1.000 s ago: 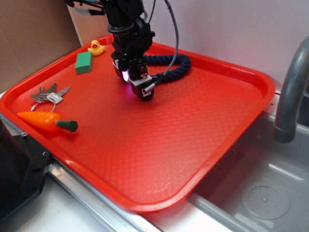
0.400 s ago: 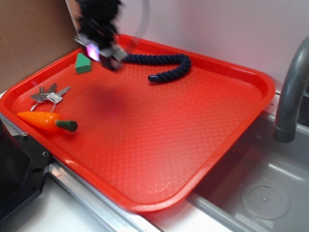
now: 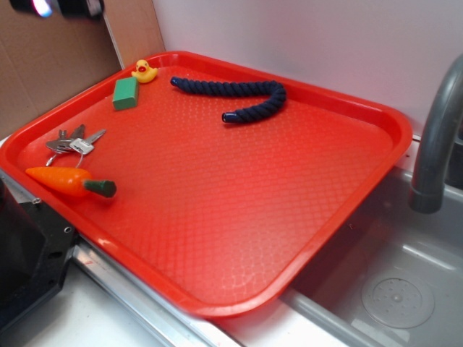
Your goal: Grab the rock.
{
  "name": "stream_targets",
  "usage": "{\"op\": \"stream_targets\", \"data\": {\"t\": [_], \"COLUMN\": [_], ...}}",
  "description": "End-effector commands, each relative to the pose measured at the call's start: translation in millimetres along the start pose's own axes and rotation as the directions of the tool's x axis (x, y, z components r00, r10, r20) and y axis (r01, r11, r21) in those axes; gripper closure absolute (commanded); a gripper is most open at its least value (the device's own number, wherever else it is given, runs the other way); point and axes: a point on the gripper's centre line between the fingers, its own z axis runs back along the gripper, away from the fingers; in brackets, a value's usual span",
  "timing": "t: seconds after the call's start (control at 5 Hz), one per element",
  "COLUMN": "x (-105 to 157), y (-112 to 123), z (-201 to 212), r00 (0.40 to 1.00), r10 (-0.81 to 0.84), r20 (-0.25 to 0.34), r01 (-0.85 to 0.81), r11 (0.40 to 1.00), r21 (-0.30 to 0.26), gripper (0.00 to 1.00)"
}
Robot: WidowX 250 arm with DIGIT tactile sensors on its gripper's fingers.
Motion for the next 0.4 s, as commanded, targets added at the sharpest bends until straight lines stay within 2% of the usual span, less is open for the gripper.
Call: {"op": "stream_targets", "data": {"t": [0.0, 0.2], "x": [-8.2, -9.6], "y": [-25.8, -30.2], "z": [61.3, 63.1], "r00": [0.993, 0.987], "r10": [-0.051, -0.084], "r20": [0.107, 0.134], "r01": [0.053, 0.082], "r11": [0.999, 0.996], "r21": [-0.012, 0.016], "gripper": [1.0, 1.0]}}
